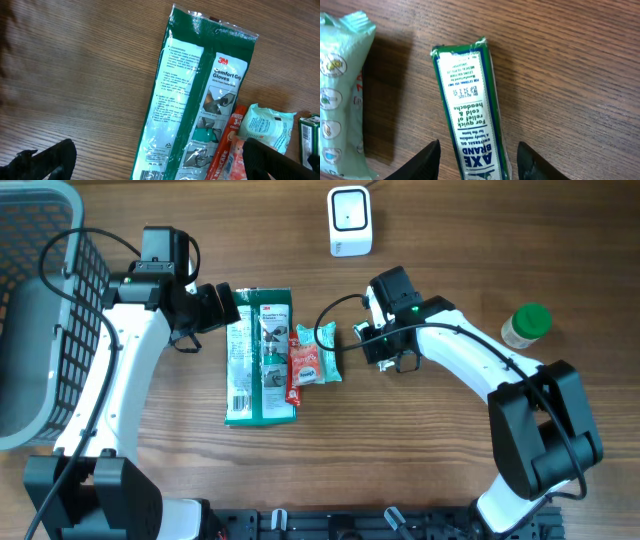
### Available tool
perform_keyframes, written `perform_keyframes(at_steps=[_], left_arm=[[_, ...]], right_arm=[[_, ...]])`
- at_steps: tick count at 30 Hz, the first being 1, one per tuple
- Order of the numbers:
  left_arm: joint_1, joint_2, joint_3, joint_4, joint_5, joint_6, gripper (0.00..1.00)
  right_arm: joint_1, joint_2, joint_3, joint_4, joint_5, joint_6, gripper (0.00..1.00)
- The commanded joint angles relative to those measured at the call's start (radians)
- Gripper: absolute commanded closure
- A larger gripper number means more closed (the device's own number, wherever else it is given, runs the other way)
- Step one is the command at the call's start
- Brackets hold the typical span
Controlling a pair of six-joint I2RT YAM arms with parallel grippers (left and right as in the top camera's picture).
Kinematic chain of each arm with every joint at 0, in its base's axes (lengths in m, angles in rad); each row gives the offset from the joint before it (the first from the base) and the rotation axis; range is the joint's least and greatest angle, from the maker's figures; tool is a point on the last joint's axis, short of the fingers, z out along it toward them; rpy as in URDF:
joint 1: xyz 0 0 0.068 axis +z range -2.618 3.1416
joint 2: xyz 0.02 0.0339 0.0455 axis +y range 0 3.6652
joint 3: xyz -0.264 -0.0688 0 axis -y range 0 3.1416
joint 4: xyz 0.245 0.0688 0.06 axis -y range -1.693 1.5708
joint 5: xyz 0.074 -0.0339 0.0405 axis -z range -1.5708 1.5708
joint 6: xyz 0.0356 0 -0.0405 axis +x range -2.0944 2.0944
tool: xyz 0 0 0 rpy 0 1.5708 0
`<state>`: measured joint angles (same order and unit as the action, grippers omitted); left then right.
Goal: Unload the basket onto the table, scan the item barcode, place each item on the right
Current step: 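Grasp the Axe Brand box with the right gripper and lift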
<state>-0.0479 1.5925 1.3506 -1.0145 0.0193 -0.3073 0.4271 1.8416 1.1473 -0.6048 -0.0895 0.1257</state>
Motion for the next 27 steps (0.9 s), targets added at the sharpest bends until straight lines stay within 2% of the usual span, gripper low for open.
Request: perform_keyframes(at_steps=[1, 11, 15, 20, 27], left_arm=[[-0.002, 0.001, 0.008, 0.000, -0.013, 0.015, 0.00], [-0.002, 0.001, 0.008, 0.000, -0.013, 0.016, 0.00], [-0.002, 0.001, 0.008, 0.000, -0.013, 0.016, 0.00], [-0.002, 0.001, 0.008, 0.000, -0.013, 0.015, 0.00], [-0.002, 0.001, 0.008, 0.000, -0.013, 0.016, 0.00]], right_arm=[[0.002, -0.027, -0.003, 0.002, 0.000, -0.060, 0.50], [0.002, -0.024, -0.105, 0.106, 0.037, -0.073, 0.51], [0.002, -0.024, -0.134, 0.138, 0.036, -0.073, 0.58], [0.002, -0.024, -0.134, 0.138, 0.019, -0.071, 0.73], [-0.010, -0.076, -0.093, 0.098, -0.102, -0.077, 0.80]])
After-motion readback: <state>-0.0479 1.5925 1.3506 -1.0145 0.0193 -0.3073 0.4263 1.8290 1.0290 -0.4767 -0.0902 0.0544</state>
